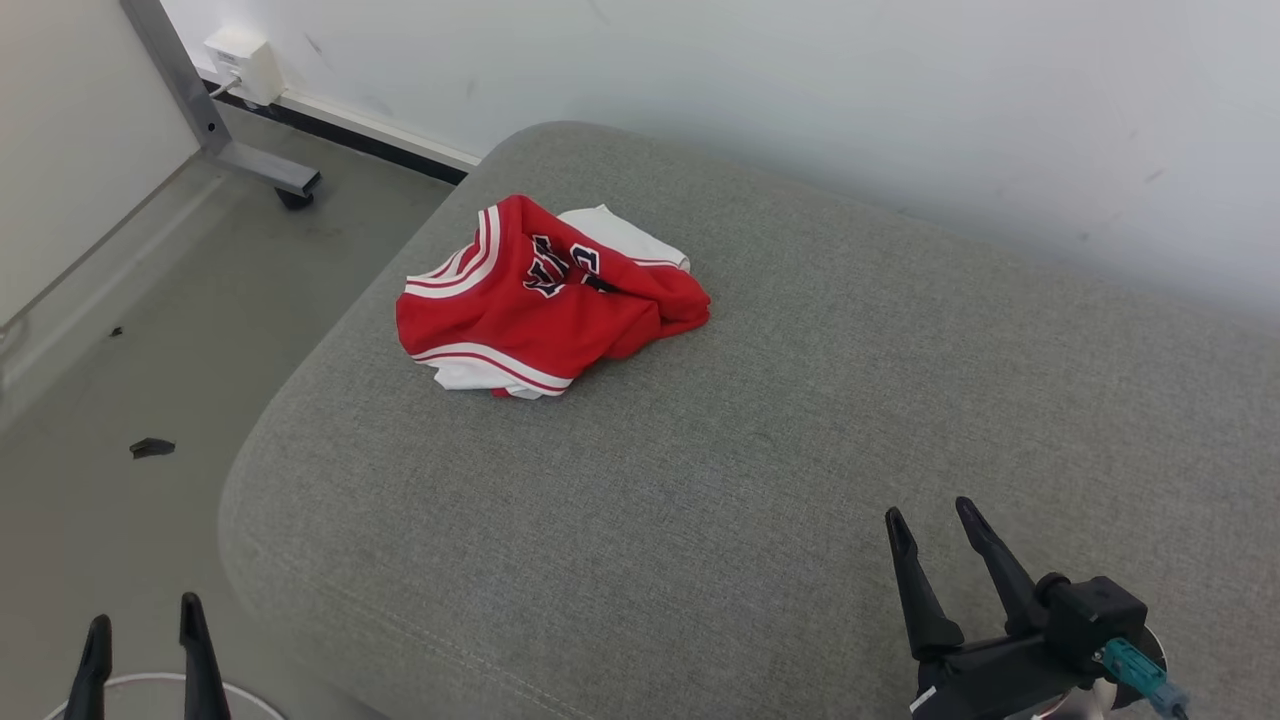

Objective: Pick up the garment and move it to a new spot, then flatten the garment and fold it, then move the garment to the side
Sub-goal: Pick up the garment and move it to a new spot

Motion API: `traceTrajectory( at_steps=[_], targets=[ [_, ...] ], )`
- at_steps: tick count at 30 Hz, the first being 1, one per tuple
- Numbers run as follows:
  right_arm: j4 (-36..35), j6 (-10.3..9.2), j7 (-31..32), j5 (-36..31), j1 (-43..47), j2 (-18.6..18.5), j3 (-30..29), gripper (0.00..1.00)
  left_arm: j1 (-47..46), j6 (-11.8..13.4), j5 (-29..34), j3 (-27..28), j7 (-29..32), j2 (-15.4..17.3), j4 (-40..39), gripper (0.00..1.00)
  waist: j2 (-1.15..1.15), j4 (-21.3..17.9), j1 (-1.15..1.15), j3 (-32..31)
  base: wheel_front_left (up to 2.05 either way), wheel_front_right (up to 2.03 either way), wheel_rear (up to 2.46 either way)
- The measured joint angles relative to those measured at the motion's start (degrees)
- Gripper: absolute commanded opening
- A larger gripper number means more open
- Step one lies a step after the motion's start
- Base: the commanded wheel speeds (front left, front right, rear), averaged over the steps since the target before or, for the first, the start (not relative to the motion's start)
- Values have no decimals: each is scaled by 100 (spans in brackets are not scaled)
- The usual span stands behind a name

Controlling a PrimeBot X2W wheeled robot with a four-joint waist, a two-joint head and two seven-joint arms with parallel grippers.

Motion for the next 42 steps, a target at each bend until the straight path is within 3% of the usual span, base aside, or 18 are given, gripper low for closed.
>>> traceTrajectory(
  at_steps=[5,10,18,25,31,37,42],
  targets=[
    [71,0,0,52,-29,-67,-15,100,-44,-11,-2,-11,0,-18,57,100,0,-2,0,34,0,0,0],
    [-122,0,-2,12,105,-138,-528,100,-589,-114,-18,-190,0,22,274,100,0,-45,0,101,0,0,0],
    [-681,0,12,-294,240,-264,-1209,100,-2198,-210,-283,-320,53,684,733,100,0,-319,0,279,0,0,0],
    [-1055,0,58,-392,107,-370,-1599,100,-3574,-212,-572,-202,376,1243,1025,100,0,-782,0,564,0,0,0],
    [-1262,0,70,-439,91,-299,-1875,100,-4598,-219,-723,-243,862,1712,1502,100,0,-1418,0,1037,0,0,0],
    [-1348,0,60,-477,-36,-208,-1931,100,-5086,-238,-938,-315,1601,2051,2437,100,1,-2159,1,1604,0,0,0],
    [-1365,0,45,-517,-101,-197,-1944,100,-5132,-253,-1167,-402,2423,2186,3195,100,1,-2557,1,1918,0,0,0]
  ],
)
